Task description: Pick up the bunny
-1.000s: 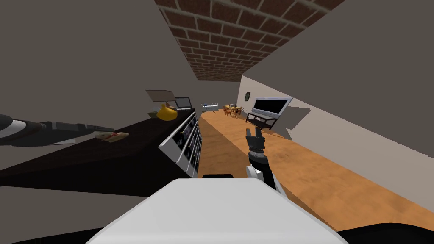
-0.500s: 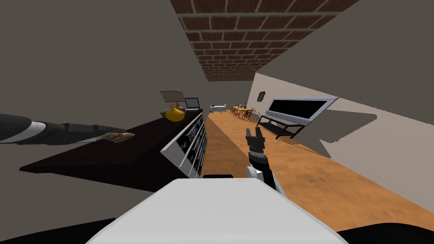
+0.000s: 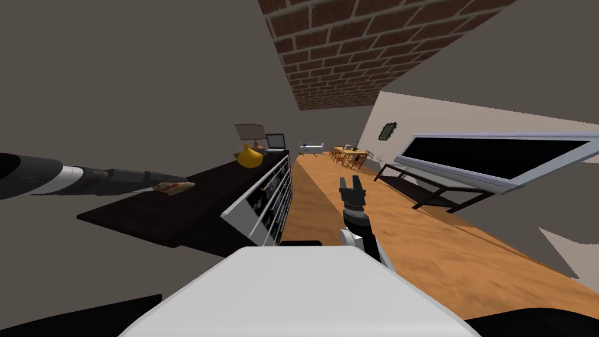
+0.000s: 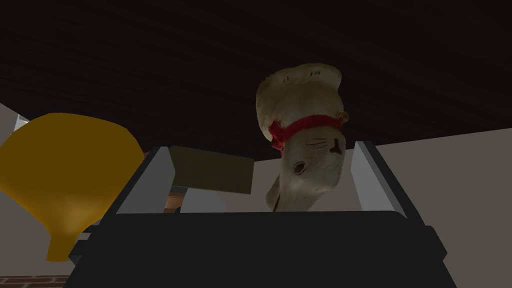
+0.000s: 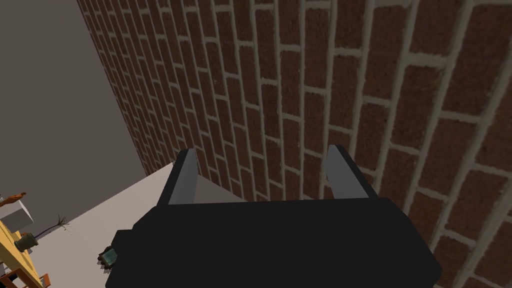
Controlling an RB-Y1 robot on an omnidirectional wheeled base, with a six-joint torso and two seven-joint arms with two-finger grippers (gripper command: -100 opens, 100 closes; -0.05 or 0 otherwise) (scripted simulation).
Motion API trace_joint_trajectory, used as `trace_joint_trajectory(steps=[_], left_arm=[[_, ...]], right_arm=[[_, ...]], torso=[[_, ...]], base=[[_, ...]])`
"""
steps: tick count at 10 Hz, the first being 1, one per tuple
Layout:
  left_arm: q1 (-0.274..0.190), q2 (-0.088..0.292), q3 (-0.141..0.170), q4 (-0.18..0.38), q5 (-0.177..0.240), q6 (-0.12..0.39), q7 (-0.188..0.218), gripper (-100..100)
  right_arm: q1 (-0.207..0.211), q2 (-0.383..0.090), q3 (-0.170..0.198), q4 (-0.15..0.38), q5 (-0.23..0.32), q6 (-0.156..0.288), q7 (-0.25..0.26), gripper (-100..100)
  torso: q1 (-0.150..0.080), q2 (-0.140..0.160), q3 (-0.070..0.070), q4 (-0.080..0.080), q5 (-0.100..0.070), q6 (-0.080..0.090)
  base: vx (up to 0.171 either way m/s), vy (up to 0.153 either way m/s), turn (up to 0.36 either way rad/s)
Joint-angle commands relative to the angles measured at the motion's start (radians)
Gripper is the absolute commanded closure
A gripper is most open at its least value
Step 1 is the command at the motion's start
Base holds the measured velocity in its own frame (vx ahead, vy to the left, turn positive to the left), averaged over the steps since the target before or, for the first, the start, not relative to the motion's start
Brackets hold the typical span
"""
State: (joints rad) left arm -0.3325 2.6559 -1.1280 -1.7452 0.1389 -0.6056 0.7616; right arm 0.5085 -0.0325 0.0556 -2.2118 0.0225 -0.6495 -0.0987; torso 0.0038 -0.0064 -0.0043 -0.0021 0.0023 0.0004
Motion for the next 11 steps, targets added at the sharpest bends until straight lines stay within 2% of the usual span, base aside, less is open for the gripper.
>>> trace_joint_trajectory(steps=[1,2,6,7,8,9,10,11], left_arm=[[0.0,0.0,0.0,0.0,0.0,0.0,0.0,-100],[-0.001,0.001,-0.001,-0.002,-0.001,0.0,-0.002,100],[-0.001,0.001,0.0,-0.002,-0.001,0.0,-0.003,100],[-0.001,0.001,0.0,-0.002,-0.001,0.0,-0.002,0],[0.032,-0.003,0.002,0.025,0.015,-0.001,0.023,100],[0.066,-0.015,0.002,0.057,0.031,-0.005,0.047,100],[0.071,-0.015,0.002,0.069,0.031,-0.005,0.047,100],[0.111,-0.026,0.001,0.114,0.047,-0.009,0.072,100]], right_arm=[[0.0,0.0,0.0,0.0,0.0,0.0,0.0,0],[0.0,0.0,0.0,0.0,0.0,0.0,0.0,0],[0.0,0.0,0.0,0.0,0.0,0.0,0.0,0],[0.0,0.0,0.0,0.0,0.0,0.0,0.0,0],[0.0,0.0,0.0,0.0,0.0,0.0,0.0,0],[-0.001,0.0,0.0,0.0,0.0,0.0,0.0,0],[-0.001,0.0,0.0,0.0,0.0,0.0,0.0,0],[-0.001,0.0,0.0,0.0,0.0,0.0,0.0,0]], torso=[[0.0,0.0,0.0,0.0,0.0,0.0],[0.001,0.003,0.001,0.0,0.001,0.001],[0.002,0.008,0.005,0.002,0.001,0.0],[0.002,0.008,0.005,0.002,0.001,0.0],[0.002,0.008,0.005,0.002,0.001,0.0],[0.002,0.013,0.007,0.002,0.001,0.003],[0.003,0.019,0.01,0.003,0.003,0.003],[0.004,0.019,0.011,0.004,0.003,0.003]], base=[[0.045,-0.008,0.013],[0.008,0.0,0.012],[0.001,0.0,-0.006],[0.0,0.0,0.0],[-0.115,0.008,-0.297],[-0.263,0.019,-0.408],[-0.216,0.02,-0.334],[-0.196,0.026,-0.386]])
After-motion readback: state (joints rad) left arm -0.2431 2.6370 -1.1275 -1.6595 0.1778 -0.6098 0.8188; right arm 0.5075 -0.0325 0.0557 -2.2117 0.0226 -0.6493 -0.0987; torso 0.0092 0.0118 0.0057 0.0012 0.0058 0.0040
